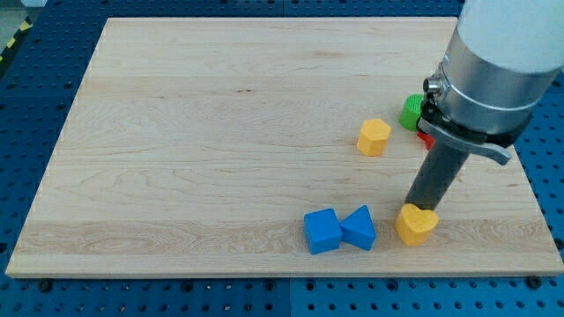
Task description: Slide the yellow hexagon to the left a bit
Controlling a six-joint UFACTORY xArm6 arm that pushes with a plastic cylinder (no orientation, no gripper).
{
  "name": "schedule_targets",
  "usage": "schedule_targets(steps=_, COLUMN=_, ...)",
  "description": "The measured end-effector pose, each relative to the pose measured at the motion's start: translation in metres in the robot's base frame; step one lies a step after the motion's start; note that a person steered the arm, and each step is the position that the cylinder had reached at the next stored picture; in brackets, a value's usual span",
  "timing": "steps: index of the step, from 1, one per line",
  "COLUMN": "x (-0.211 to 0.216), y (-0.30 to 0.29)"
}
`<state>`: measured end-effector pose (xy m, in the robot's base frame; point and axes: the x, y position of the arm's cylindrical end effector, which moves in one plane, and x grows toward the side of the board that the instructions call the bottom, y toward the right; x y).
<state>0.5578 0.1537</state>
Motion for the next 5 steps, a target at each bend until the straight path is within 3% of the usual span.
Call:
schedule_targets(steps=1, x=0.005, y=0.000)
schedule_targets(steps=2, x=-0.016, y=-0.001)
schedule_targets(steps=5, x=-0.107, y=-0.009)
